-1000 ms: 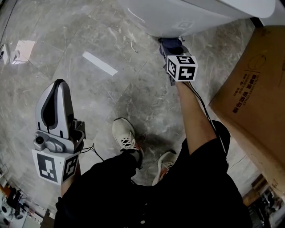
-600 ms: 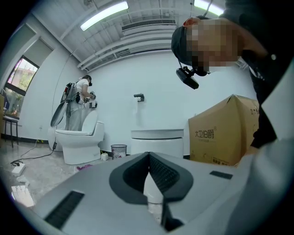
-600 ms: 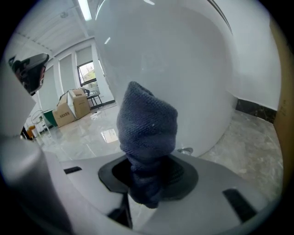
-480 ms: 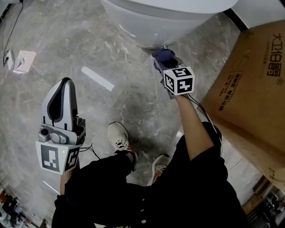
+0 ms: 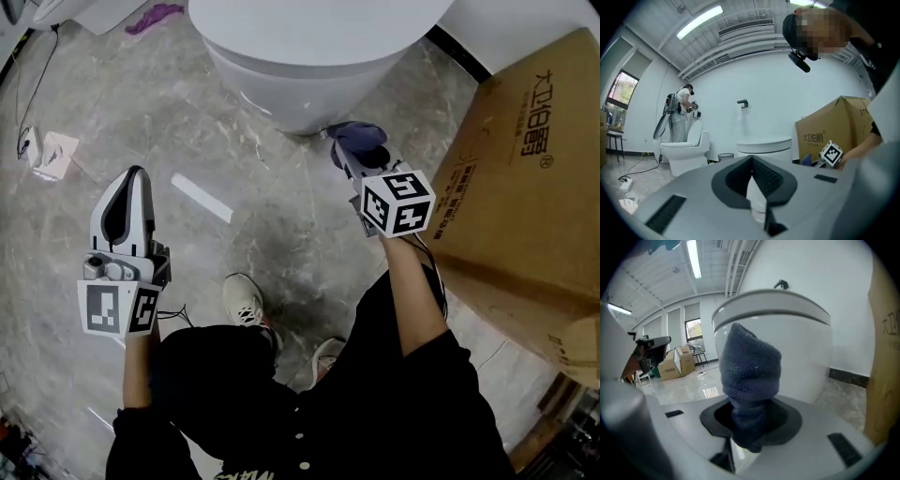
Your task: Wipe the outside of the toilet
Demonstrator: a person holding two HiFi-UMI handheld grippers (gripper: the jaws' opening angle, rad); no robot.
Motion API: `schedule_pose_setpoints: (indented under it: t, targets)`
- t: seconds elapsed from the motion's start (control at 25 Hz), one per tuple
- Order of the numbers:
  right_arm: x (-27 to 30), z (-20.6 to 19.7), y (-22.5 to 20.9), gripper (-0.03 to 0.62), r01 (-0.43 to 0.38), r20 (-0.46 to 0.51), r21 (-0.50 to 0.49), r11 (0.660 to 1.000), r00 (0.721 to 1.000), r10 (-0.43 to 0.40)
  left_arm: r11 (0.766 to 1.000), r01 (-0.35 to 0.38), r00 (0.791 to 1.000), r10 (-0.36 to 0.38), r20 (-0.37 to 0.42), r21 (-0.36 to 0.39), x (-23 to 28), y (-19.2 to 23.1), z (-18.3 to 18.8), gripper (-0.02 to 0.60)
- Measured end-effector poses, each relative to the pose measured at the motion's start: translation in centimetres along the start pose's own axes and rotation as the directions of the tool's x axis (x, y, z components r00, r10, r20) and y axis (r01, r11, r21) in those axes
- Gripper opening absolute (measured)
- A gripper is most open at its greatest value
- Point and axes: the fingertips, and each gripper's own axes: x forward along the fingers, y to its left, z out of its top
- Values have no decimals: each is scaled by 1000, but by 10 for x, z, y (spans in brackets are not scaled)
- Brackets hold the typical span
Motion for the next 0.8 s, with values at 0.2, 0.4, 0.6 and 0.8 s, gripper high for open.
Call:
schedule_pose_setpoints:
  t: [0.2,0.4,0.6,0.8]
  targets:
    - [-30,80,6,121,3,137,-30,1000,991,1,1000,-25,999,25,29,9,1,6,24,11]
    - [-45,134,21,121,-11,258,-55,998,966,25,999,-48,998,49,44,-19,-2,5,34,11]
    - [-35,146,26,121,-1,302,-85,996,953,27,998,-63,998,63,29,-9,-8,5,29,11]
    - [-30,147,24,121,20,340,-123,992,940,23,1000,-30,999,30,15,7,-4,3,18,11]
